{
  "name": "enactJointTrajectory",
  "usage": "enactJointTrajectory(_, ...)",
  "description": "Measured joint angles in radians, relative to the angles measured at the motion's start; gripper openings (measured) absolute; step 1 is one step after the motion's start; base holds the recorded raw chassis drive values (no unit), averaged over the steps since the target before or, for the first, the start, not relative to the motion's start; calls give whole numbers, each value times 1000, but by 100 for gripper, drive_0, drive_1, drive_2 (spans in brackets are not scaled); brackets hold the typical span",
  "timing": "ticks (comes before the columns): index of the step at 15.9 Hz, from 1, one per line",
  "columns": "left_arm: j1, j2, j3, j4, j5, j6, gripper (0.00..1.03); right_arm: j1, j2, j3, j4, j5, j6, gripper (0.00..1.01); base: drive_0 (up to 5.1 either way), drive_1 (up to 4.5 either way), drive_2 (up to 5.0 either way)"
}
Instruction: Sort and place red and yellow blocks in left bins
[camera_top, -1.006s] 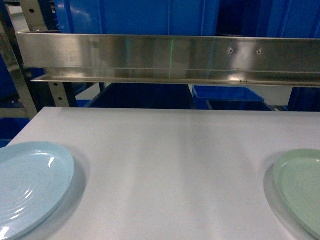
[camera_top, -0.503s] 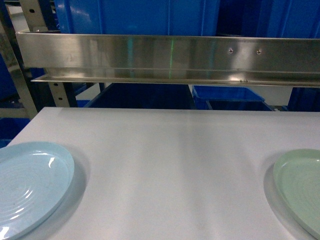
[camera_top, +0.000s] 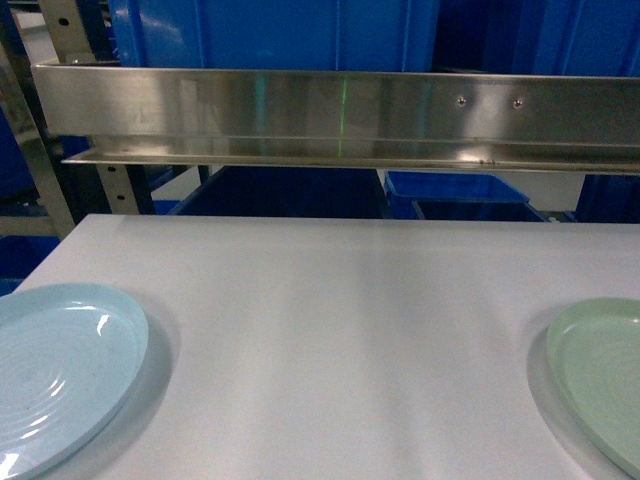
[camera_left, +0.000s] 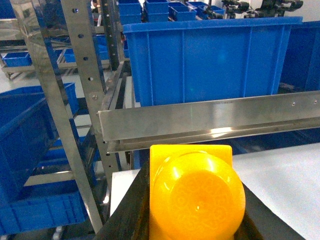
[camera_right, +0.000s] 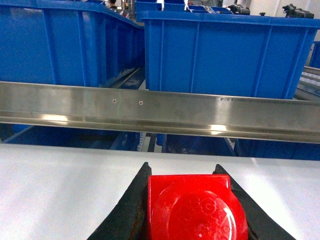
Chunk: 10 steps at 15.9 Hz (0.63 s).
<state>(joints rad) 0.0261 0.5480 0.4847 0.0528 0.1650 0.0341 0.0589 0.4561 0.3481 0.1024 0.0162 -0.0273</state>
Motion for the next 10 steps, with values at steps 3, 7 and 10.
enactJointTrajectory(3,0,1,0,1,3,0,27,-1,0,-1,-3,7,0,28,-430,13,426)
enactJointTrajectory(7,0,0,0,0,-1,0,27,0,0,-1,-2,7,0,28,-415,-18,445)
enactJointTrajectory(10,0,-2,0,2,0,0,27,0,-1,-1,0,6,0,28,-497,248,248)
